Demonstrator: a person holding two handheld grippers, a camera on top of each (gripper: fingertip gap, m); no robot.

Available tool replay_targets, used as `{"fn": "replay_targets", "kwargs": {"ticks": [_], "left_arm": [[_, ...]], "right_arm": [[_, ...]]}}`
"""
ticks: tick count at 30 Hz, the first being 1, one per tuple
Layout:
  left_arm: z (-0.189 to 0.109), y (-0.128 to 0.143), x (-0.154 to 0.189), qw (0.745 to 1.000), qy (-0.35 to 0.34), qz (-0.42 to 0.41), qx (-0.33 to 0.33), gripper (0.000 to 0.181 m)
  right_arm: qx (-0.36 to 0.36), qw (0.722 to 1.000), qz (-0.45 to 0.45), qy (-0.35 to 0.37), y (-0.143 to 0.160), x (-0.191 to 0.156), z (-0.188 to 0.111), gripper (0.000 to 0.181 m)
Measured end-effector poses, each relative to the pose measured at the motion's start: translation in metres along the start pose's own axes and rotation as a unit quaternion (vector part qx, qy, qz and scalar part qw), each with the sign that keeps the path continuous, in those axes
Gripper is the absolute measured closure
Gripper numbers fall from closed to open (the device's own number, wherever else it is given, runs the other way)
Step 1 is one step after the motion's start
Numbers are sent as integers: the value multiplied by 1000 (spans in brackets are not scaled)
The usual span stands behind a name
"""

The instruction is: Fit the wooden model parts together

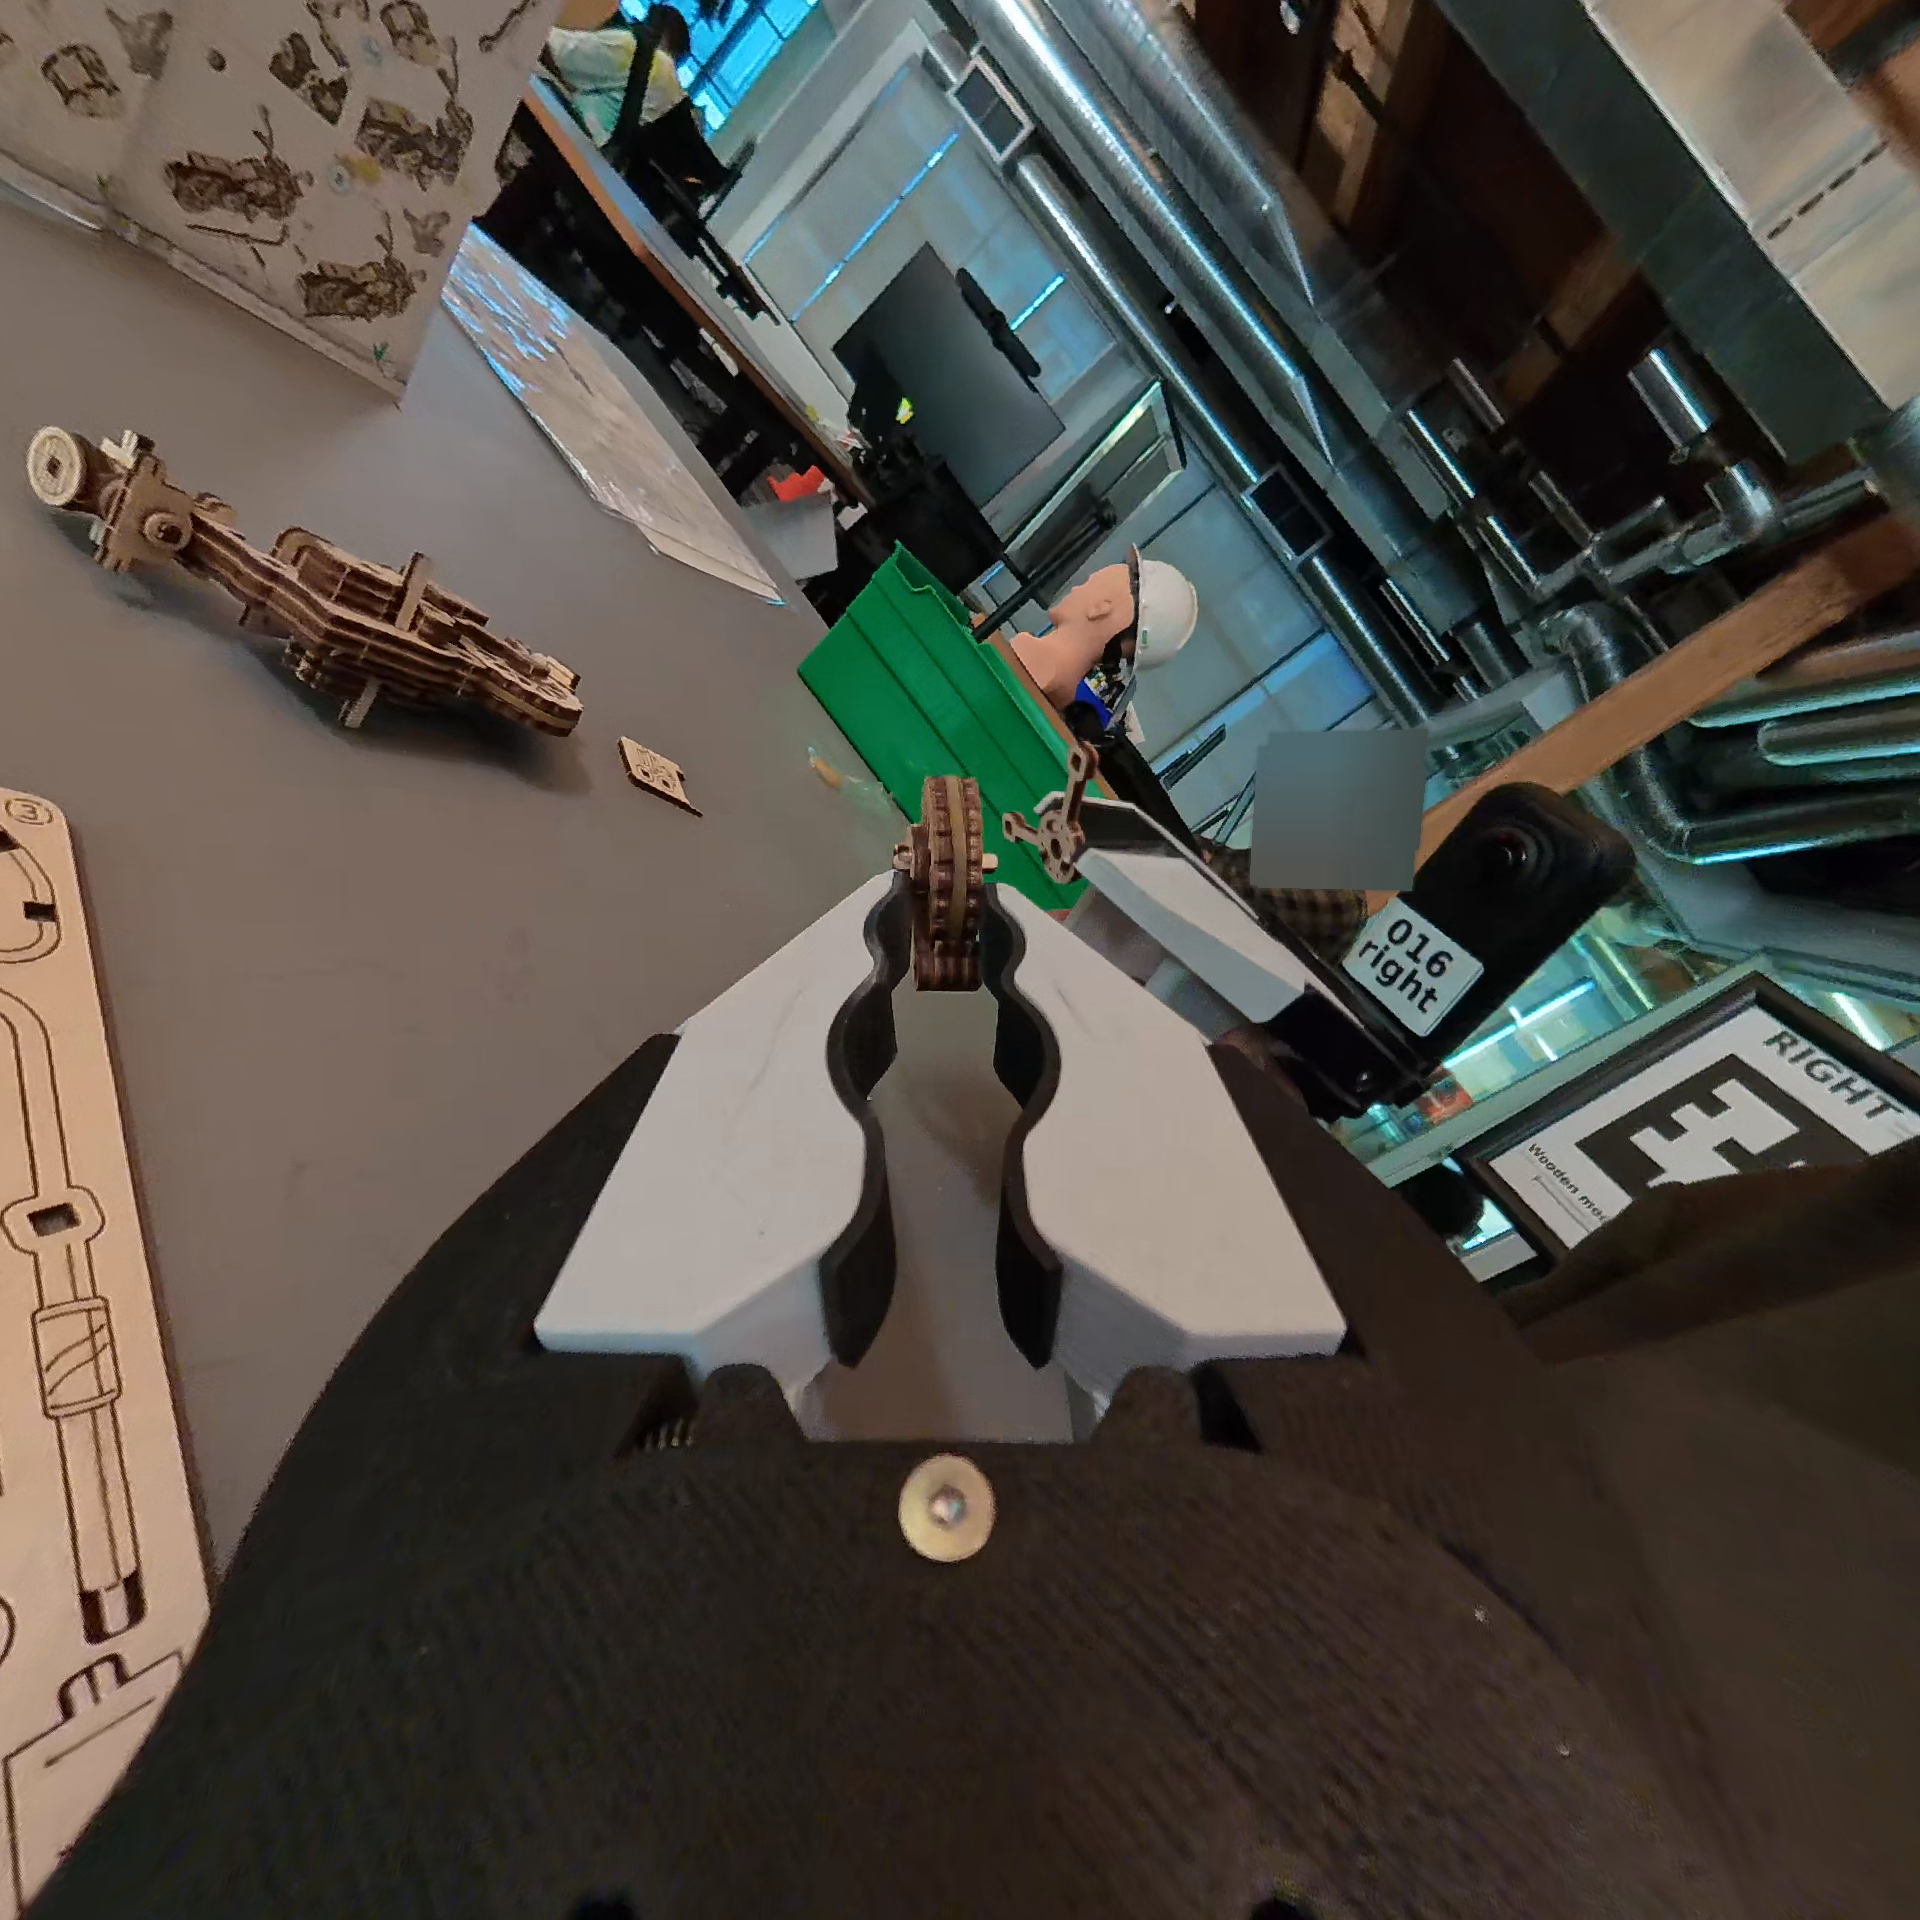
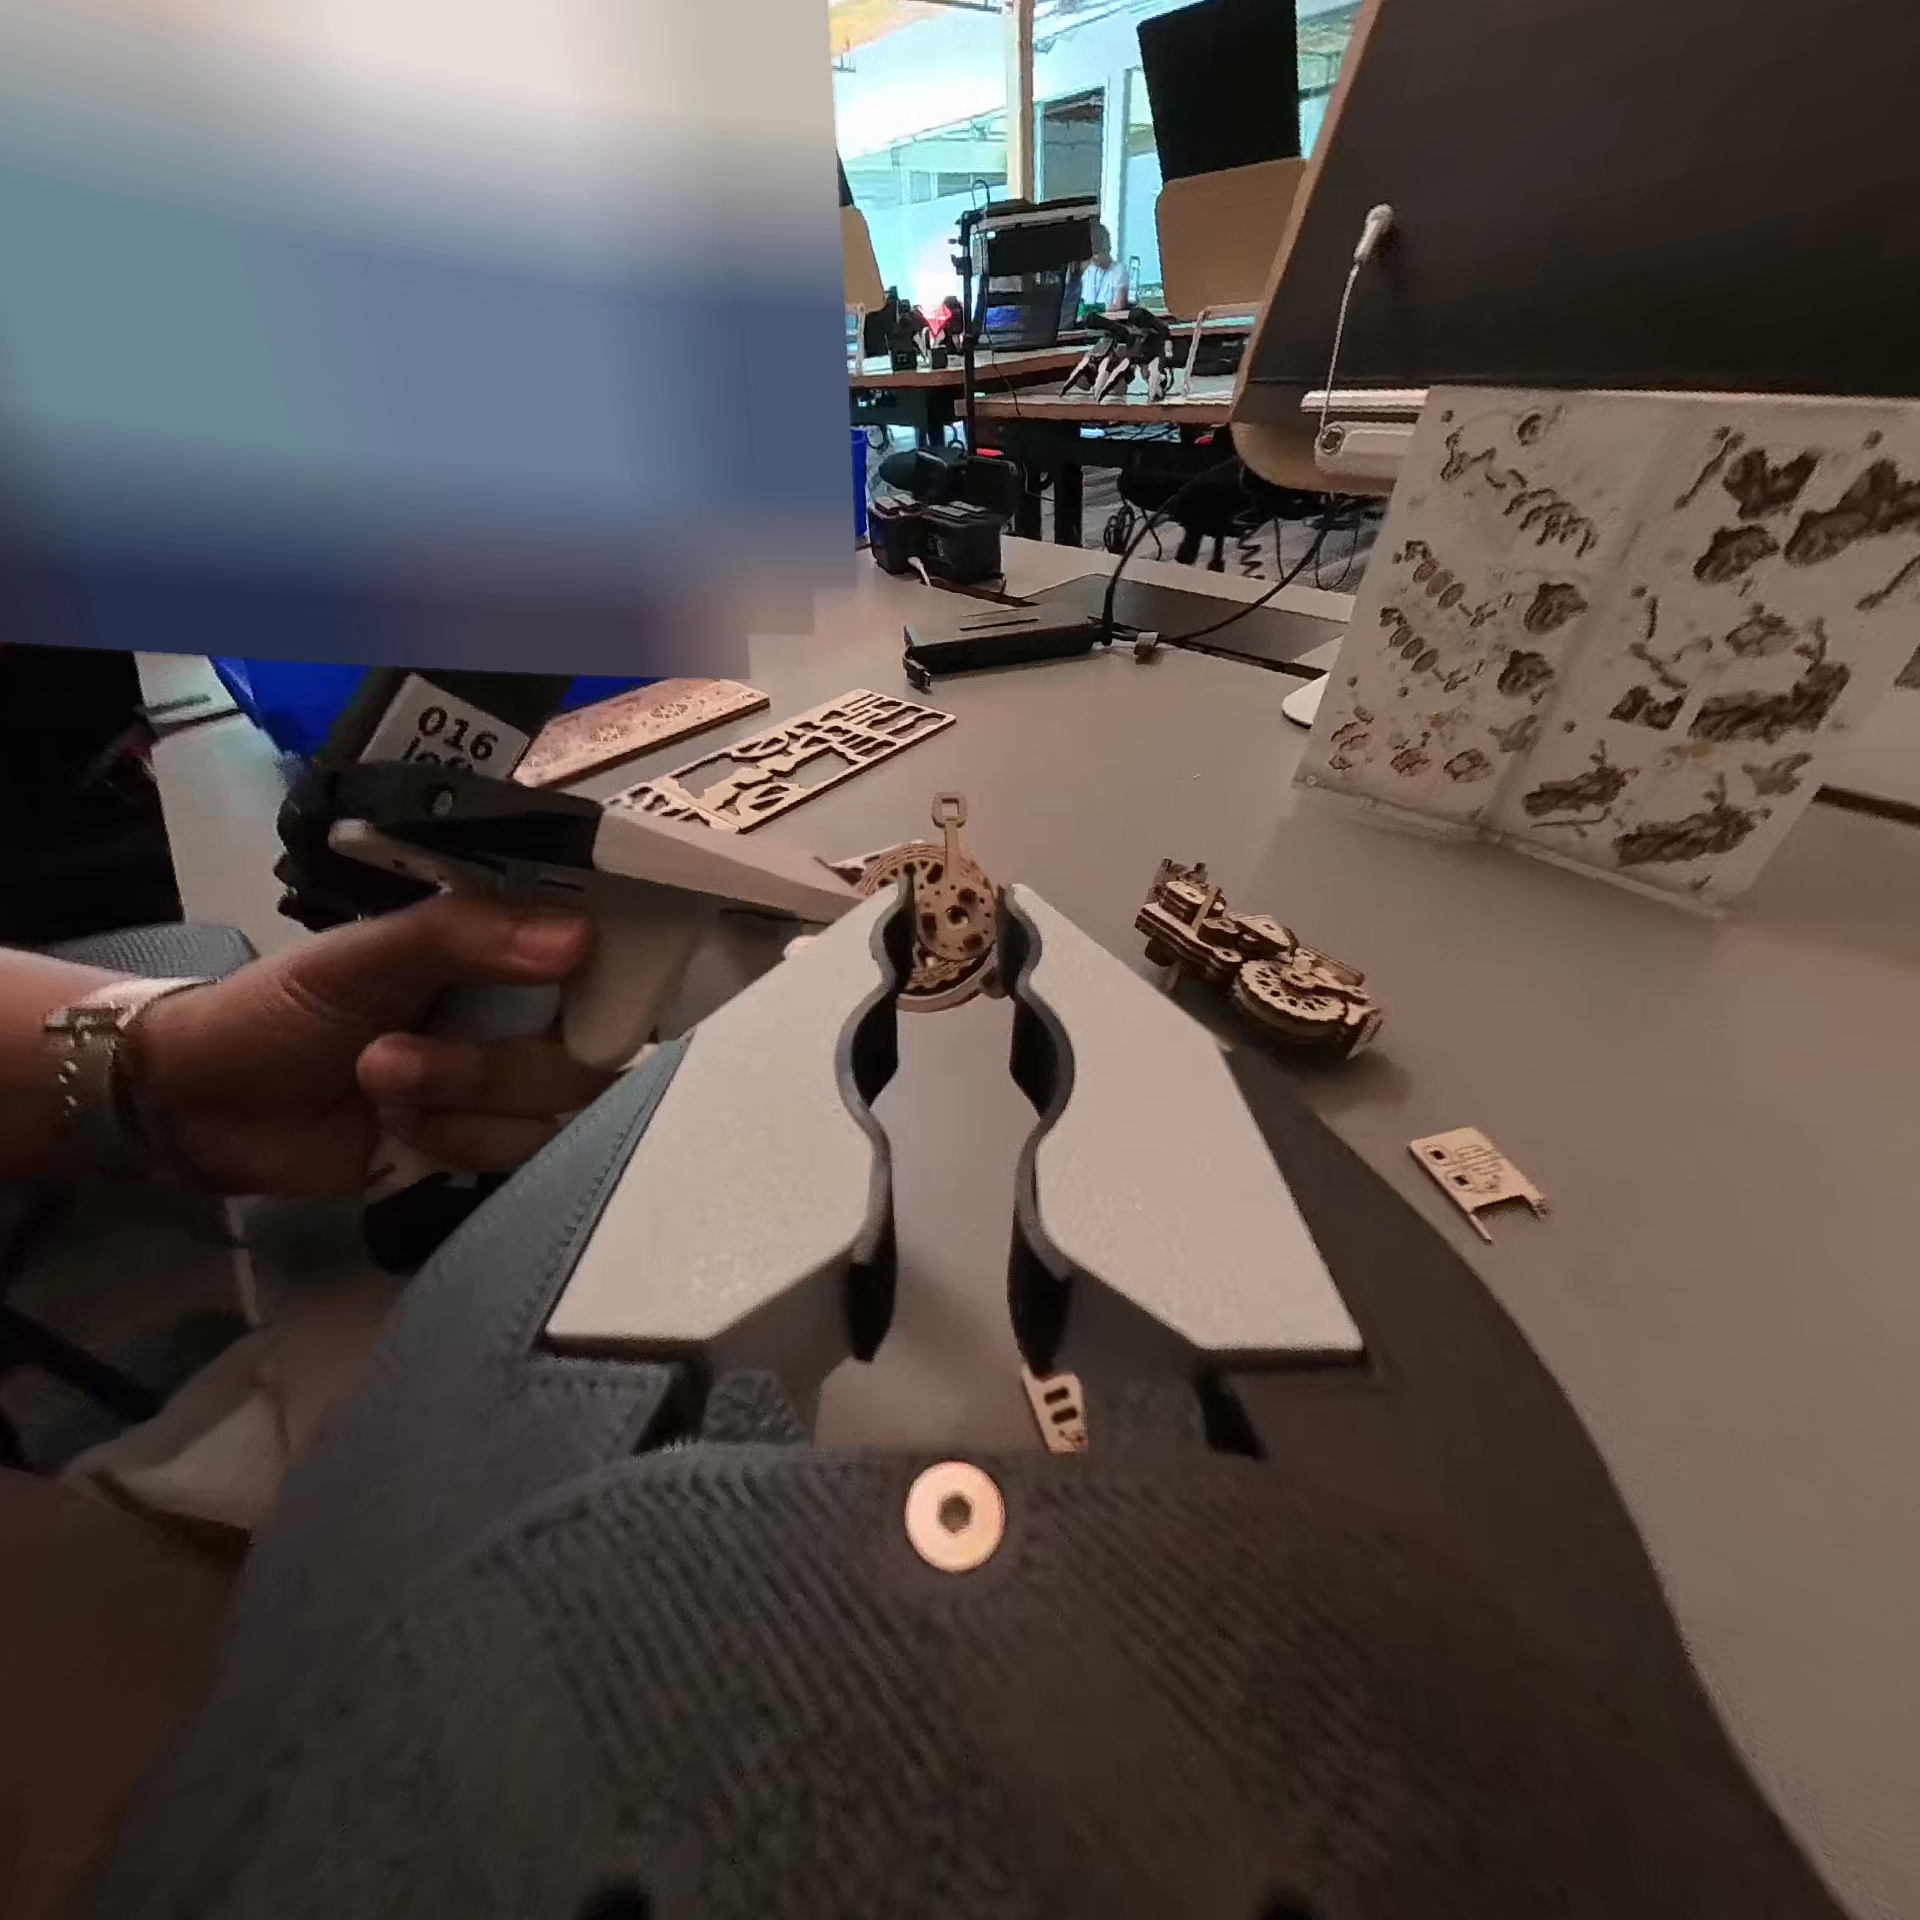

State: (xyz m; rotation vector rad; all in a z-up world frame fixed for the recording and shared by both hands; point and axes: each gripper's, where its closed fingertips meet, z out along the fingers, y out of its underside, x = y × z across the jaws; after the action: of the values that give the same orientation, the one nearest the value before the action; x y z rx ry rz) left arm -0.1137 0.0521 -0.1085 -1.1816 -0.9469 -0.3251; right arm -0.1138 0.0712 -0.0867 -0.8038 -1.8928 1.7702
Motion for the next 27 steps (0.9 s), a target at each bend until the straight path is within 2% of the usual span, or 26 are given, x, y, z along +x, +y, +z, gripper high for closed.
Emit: {"fn": "replay_targets", "kwargs": {"ticks": [5, 8, 10, 12, 15, 18, 21, 24, 27], "left_arm": [[-1, -3, 0, 999, -15, 34, 5, 172], [-5, -11, -5, 997, -42, 61, 19, 171], [-9, -17, -11, 994, -66, 83, 29, 172], [-10, -20, -13, 991, -79, 102, 31, 172], [-9, -18, -11, 990, -80, 117, 24, 172], [-7, -14, -10, 990, -76, 115, 16, 171], [-7, -13, -13, 992, -77, 103, 13, 171], [-8, -14, -15, 993, -78, 90, 14, 172], [-7, -11, -16, 993, -77, 87, 7, 171]], "right_arm": [[7, 999, 47, 9, 0, 10, -1, 168], [-29, 997, 65, 16, 11, 24, -1, 168], [-127, 991, 37, 22, 42, 34, 2, 167], [-235, 970, -6, 62, 77, 52, -3, 167], [-307, 945, -12, 114, 101, 75, -14, 167], [-307, 946, 59, 90, 104, 69, -14, 165], [-264, 959, 99, 35, 89, 60, -10, 138], [-248, 964, 100, 14, 82, 65, -15, 143], [-286, 955, 76, 22, 99, 78, -22, 145]]}}
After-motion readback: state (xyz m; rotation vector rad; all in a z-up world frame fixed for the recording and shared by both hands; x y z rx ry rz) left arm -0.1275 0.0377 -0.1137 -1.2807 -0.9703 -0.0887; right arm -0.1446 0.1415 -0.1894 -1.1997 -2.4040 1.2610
